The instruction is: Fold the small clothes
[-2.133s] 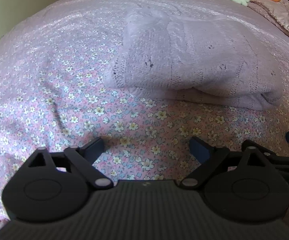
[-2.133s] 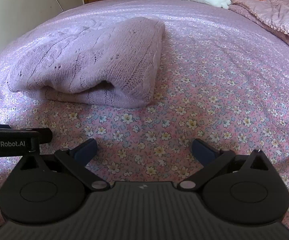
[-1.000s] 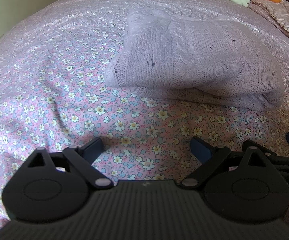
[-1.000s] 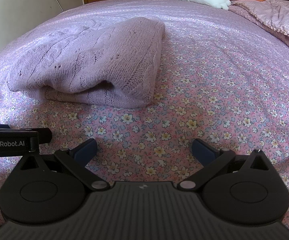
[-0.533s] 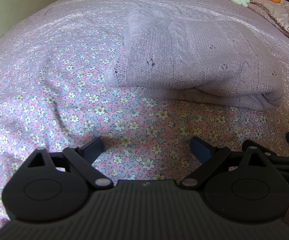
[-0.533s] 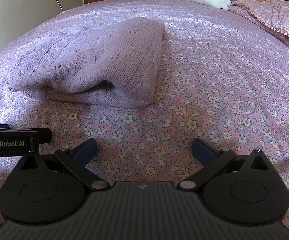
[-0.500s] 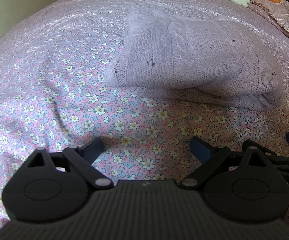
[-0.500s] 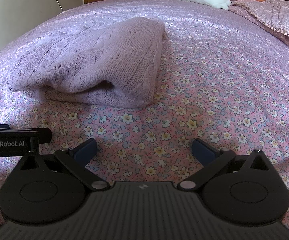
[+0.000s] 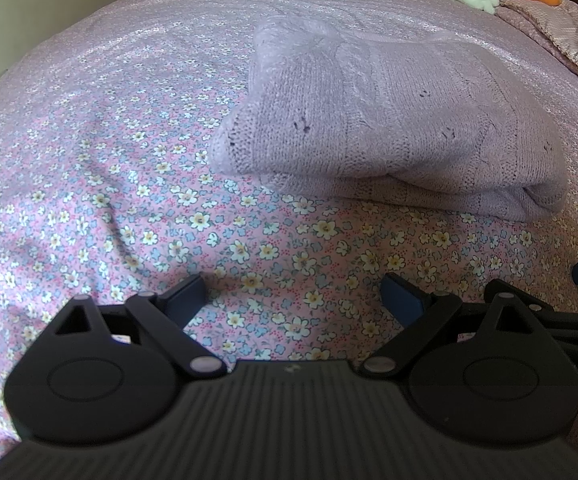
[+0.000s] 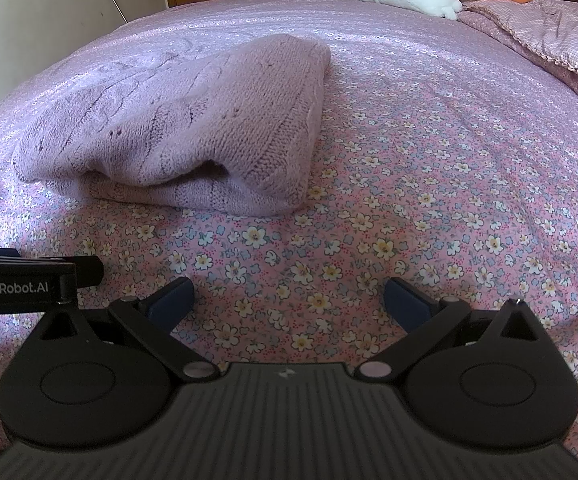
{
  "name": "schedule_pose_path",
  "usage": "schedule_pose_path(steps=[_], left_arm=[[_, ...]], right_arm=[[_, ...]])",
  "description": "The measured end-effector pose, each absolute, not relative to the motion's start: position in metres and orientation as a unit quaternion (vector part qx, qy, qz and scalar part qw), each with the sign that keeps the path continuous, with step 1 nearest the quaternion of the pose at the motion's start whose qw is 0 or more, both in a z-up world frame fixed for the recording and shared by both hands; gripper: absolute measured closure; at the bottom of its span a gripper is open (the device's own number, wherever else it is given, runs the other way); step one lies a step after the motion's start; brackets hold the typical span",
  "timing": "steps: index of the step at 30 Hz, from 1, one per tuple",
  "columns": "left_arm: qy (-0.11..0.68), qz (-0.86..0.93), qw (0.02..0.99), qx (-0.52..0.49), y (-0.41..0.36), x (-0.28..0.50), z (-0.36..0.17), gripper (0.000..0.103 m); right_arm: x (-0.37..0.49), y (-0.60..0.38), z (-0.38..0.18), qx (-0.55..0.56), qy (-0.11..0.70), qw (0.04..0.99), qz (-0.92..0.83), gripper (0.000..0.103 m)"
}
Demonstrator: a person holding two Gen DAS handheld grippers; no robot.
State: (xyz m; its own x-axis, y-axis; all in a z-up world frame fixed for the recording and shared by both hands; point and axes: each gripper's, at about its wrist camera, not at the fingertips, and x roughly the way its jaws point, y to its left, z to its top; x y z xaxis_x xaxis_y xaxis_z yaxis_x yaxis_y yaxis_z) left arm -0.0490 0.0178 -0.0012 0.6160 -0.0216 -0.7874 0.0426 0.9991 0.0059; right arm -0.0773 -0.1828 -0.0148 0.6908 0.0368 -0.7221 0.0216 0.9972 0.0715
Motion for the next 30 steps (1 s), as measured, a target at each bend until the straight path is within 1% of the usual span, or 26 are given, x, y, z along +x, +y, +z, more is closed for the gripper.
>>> schedule_pose_path(steps=[30], left_arm=[[0.438, -0.018, 0.899, 0.012, 0.018, -0.0482, -0.001, 0.007]], right_arm=[[-0.077, -0.1821, -0.0149, 0.036, 0.393, 0.919, 0.004, 0.0]])
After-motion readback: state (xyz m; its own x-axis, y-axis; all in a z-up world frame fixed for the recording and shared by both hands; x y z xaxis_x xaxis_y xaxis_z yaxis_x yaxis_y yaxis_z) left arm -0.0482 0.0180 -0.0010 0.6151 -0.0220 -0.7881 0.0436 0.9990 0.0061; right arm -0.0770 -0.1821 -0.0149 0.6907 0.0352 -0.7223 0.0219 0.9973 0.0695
